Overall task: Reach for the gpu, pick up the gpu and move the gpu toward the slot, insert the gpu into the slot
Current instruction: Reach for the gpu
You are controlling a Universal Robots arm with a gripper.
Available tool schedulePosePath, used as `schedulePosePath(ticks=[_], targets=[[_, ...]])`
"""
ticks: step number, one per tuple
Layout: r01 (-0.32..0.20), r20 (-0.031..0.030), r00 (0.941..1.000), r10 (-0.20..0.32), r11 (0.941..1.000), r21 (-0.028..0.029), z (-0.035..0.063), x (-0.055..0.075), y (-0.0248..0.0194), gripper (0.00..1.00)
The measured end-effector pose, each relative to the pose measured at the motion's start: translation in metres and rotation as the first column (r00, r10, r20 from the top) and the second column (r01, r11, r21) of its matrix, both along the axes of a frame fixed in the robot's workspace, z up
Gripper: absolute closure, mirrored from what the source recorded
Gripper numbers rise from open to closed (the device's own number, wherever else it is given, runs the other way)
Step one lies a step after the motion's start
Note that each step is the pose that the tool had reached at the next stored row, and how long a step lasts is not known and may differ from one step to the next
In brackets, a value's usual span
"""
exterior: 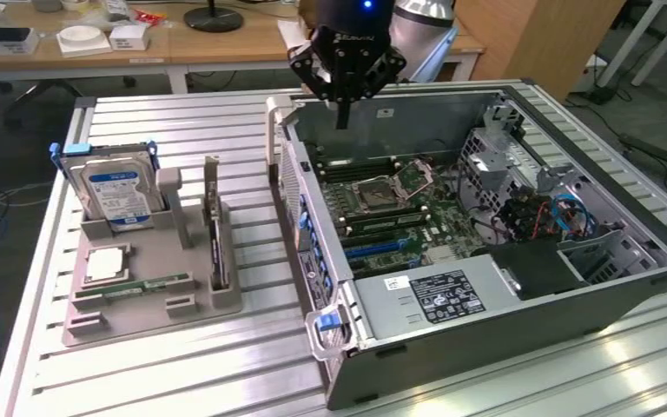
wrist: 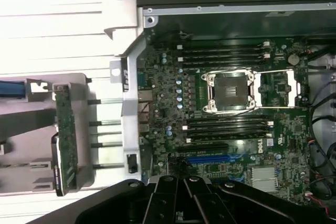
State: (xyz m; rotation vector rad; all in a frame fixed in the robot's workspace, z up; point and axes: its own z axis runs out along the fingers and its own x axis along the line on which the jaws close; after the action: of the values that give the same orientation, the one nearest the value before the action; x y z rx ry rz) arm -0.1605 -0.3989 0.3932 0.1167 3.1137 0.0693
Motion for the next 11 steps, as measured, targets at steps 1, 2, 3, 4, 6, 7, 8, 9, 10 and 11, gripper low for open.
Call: schedulePosePath(ticks=[1, 2, 3, 4, 6, 7, 8, 9, 10, 11], targets=[[0.000, 0.0000, 1.0000, 0.000, 1.0000, 0.0001, 0.0000, -0.003, 0.0000, 0.90], [0.000, 0.0000, 1.0000, 0.000, 1.0000, 0.0000, 0.0000, -0.007, 0.0000, 0.90], [0.000, 0.0000, 1.0000, 0.000, 1.0000, 0.0000, 0.0000, -0.010, 0.0000, 0.90], [0.000, 0.0000, 1.0000, 0.000, 1.0000, 0.0001, -0.0001, -0.014, 0.0000, 0.90], [0.000, 0.0000, 1.0000, 0.000, 1.0000, 0.0000, -0.0001, -0.021, 0.0000, 0.90], [0.000, 0.0000, 1.0000, 0.000, 1.0000, 0.0000, -0.0001, -0.024, 0.0000, 0.90], [0.000, 0.0001, 1.0000, 0.000, 1.0000, 0.0001, -0.0002, -0.027, 0.0000, 0.90], [0.000, 0.0000, 1.0000, 0.000, 1.0000, 0.0000, -0.0002, -0.030, 0.0000, 0.90], [0.000, 0.0000, 1.0000, 0.000, 1.0000, 0.0000, -0.0002, -0.033, 0.0000, 0.90], [0.000, -0.0001, 1.0000, 0.000, 1.0000, 0.0000, -0.0002, -0.036, 0.0000, 0.90]])
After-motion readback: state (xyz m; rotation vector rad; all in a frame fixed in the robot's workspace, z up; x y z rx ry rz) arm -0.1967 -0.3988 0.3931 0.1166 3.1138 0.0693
